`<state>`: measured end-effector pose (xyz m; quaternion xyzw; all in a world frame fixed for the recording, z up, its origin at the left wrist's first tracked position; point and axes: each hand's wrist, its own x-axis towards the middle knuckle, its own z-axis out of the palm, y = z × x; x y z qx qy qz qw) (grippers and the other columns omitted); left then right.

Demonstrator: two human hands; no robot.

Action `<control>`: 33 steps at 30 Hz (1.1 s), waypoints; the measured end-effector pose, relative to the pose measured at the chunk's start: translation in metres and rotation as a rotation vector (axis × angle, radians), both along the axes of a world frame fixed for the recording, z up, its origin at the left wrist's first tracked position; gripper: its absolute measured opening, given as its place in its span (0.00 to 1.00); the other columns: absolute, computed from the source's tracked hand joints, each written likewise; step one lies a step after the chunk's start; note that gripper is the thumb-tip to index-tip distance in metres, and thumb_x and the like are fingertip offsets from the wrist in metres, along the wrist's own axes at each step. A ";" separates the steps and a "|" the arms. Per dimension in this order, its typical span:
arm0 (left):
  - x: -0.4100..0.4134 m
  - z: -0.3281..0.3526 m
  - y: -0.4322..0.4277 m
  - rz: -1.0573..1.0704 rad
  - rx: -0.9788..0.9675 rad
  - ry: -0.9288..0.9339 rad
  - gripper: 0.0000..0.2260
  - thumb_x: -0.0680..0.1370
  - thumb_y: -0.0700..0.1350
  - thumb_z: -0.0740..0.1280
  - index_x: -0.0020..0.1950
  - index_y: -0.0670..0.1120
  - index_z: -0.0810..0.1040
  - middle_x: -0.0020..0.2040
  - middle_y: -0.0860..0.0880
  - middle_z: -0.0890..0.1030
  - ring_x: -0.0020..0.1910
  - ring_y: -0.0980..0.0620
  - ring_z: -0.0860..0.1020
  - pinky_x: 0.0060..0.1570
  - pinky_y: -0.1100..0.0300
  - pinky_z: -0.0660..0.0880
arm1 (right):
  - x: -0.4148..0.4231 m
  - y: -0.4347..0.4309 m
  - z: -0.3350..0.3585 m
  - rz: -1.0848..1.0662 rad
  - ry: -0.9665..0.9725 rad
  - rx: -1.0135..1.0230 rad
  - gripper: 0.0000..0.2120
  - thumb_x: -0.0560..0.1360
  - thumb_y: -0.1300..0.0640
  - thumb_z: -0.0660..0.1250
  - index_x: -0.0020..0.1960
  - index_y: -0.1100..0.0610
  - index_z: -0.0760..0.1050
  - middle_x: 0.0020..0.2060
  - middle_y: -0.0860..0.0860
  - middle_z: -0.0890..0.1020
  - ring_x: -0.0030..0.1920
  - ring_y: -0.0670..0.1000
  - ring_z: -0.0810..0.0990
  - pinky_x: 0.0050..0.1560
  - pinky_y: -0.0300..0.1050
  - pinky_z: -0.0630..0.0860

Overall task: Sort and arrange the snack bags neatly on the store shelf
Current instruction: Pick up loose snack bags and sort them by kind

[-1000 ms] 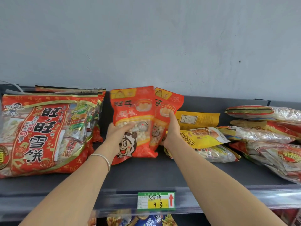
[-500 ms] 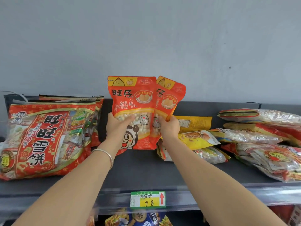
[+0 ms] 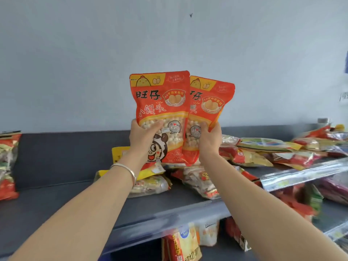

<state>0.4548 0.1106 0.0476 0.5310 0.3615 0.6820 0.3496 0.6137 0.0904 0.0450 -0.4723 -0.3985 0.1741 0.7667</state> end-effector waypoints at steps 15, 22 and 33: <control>0.276 0.003 -0.005 -0.215 0.072 0.033 0.24 0.70 0.50 0.74 0.61 0.51 0.67 0.52 0.55 0.77 0.49 0.59 0.76 0.45 0.63 0.71 | 0.278 -0.009 -0.012 -0.246 0.055 -0.004 0.06 0.82 0.53 0.57 0.52 0.55 0.67 0.40 0.48 0.75 0.44 0.54 0.76 0.49 0.53 0.74; 0.378 0.018 0.065 -0.235 0.134 0.024 0.24 0.70 0.53 0.74 0.60 0.53 0.65 0.51 0.57 0.76 0.50 0.58 0.76 0.52 0.56 0.74 | 0.376 0.042 0.002 -0.319 0.064 0.027 0.07 0.82 0.52 0.56 0.54 0.54 0.67 0.42 0.49 0.76 0.42 0.52 0.76 0.48 0.51 0.73; 0.511 0.045 0.171 -0.307 0.126 0.036 0.21 0.72 0.52 0.71 0.59 0.52 0.65 0.48 0.57 0.75 0.47 0.59 0.75 0.52 0.56 0.71 | 0.516 0.137 0.031 -0.455 -0.012 0.043 0.05 0.82 0.52 0.56 0.51 0.53 0.66 0.38 0.48 0.74 0.40 0.53 0.74 0.43 0.51 0.72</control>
